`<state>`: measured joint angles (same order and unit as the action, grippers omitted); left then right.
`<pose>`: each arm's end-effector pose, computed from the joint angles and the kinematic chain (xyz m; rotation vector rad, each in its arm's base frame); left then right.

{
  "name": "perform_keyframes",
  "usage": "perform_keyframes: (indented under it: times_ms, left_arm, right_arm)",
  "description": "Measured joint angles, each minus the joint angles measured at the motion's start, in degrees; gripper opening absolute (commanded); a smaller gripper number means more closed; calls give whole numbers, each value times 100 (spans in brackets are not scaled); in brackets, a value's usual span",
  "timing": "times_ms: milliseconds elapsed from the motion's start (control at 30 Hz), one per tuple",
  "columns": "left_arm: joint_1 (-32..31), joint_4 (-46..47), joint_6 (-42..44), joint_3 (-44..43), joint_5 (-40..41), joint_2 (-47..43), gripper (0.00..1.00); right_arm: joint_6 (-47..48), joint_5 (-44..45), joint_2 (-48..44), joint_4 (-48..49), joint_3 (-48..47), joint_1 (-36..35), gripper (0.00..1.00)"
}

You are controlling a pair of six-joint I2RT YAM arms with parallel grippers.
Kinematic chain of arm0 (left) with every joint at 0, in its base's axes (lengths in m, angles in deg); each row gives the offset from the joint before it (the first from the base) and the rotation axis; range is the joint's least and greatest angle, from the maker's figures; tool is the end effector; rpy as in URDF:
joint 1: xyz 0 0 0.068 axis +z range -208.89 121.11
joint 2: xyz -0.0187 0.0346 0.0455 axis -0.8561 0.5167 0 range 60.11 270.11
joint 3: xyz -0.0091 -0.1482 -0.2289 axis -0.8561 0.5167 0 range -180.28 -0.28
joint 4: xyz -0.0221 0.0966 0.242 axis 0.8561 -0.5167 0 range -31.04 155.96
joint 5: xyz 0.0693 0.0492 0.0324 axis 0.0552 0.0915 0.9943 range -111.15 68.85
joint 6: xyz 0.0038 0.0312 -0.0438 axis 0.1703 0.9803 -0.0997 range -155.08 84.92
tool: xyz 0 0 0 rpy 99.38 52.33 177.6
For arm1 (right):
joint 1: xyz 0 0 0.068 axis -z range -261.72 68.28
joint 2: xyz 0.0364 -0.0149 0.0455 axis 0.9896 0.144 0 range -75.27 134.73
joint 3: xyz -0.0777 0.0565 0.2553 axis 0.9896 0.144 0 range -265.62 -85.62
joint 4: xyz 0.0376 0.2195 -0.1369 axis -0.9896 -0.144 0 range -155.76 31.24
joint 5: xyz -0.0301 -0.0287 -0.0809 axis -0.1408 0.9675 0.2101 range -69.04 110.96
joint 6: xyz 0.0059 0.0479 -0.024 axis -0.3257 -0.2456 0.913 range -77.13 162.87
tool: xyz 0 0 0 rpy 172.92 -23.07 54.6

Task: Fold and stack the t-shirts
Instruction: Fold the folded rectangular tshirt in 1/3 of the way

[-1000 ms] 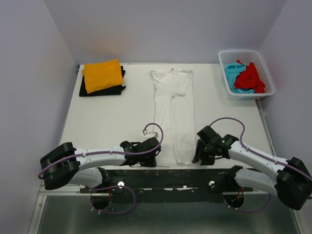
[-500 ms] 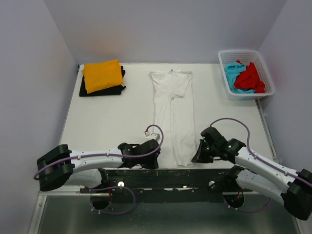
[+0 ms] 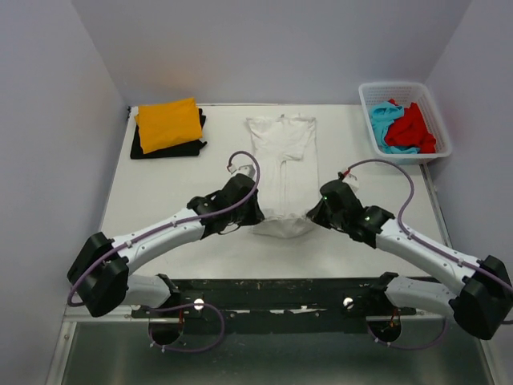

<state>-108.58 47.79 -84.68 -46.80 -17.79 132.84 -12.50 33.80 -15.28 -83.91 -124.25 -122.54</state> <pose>0.1739 -0.2017 0.2346 -0.0287 2.4814 -0.7479 0.1662 0.1332 0.2299 0.4146 2.3888 0.5371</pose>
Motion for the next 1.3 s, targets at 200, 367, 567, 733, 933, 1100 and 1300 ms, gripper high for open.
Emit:
perform_keyframes:
  times_ms: [200,367,567,733,933,1100,1300]
  left_arm:
    - [728,-17,424,-977,-26,745,0]
    - [1187,-120,785,-1751,-109,1401,0]
    - [1646,-236,1147,-2715,-219,2188,0]
    - [1943,-310,1423,-3228,-457,2680,0]
    - [2186,-479,1753,-3899,-750,3418,0]
    - [2334,-667,1915,-4566,-955,4074,5]
    - [2468,-929,2002,-5189,-1163,4660,40]
  right_arm:
    - [173,1003,1069,544,-671,105,1]
    - [516,1261,1694,1161,-1084,557,1]
    - [946,1202,2492,1777,-1617,1108,1]
    - [1198,1016,3093,2107,-2017,1370,1]
    - [1353,905,3554,2385,-2280,1510,1]
    - [1423,802,4002,2524,-2583,1637,1]
    - [1456,785,4546,2599,-2898,1792,23]
